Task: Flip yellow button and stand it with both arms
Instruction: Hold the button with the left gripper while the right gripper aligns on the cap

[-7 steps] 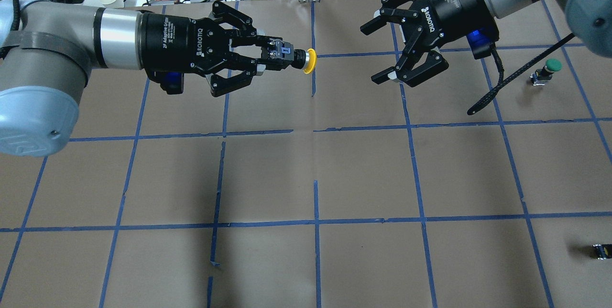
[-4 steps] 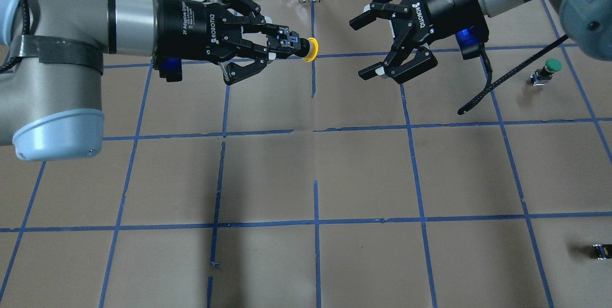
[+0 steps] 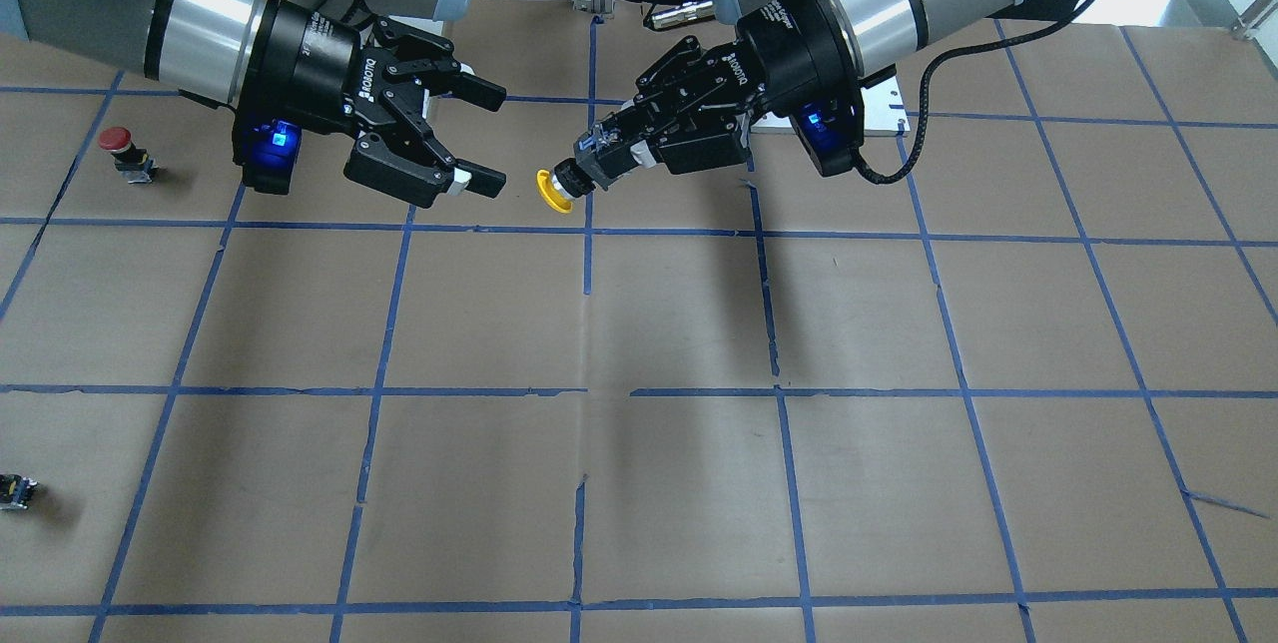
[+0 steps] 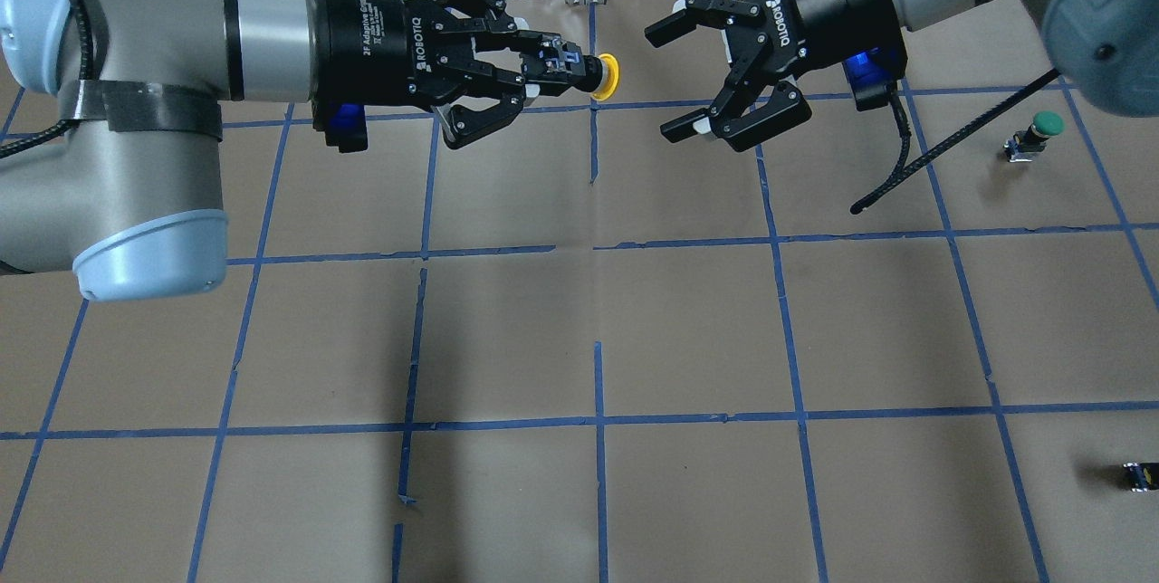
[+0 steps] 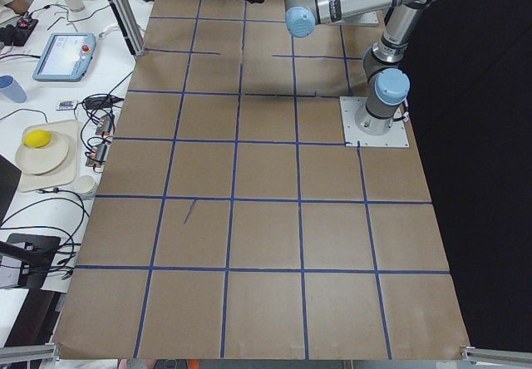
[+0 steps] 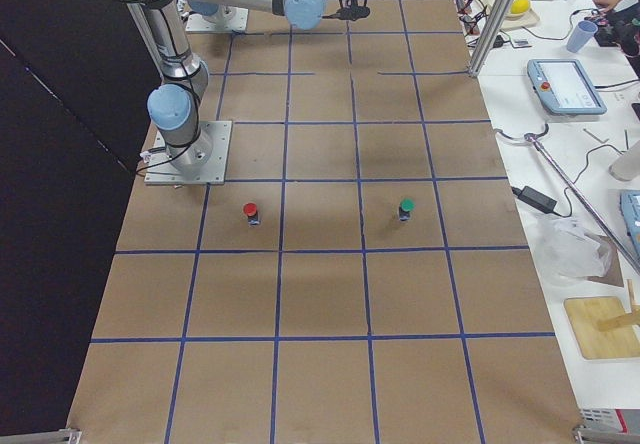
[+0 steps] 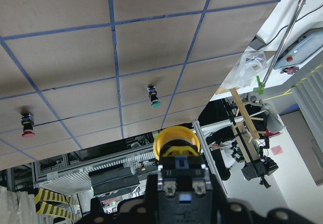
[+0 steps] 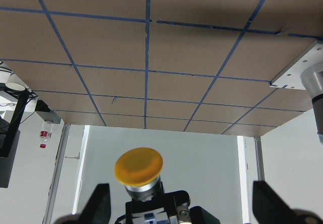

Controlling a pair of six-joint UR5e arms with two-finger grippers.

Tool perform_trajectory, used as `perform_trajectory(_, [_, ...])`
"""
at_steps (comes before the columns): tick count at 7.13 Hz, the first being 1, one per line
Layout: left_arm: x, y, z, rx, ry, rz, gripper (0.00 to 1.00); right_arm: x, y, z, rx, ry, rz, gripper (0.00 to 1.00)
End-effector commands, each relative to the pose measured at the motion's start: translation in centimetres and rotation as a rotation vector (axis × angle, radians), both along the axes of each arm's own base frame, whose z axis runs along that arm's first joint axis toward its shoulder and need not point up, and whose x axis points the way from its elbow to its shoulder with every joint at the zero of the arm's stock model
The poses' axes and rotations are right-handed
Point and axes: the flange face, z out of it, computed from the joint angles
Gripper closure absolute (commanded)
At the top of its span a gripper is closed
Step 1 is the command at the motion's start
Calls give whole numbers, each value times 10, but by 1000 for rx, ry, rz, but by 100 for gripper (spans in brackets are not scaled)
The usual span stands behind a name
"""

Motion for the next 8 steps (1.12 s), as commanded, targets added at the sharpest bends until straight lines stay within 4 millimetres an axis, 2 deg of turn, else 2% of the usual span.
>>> perform_trajectory(1, [7,-18,-29,66,103,-24,97,19,-3,-5,-16,-12,29,1])
perform_trajectory(2, [26,-24,-41,106,213,-17,96,22,-7,-11,-11,-13,32,1])
perform_trajectory(4, [56,-23,-67,157,268,39,96,22,-12,-20,1,-7,33,1])
perform_trajectory(6, [54,-19,-74,173,283,35,96,22,-15,-19,-13,-15,32,1])
perform_trajectory(8, [50,-16,-80,192,324,20,96,23,-25,-33,-10,-18,33,1])
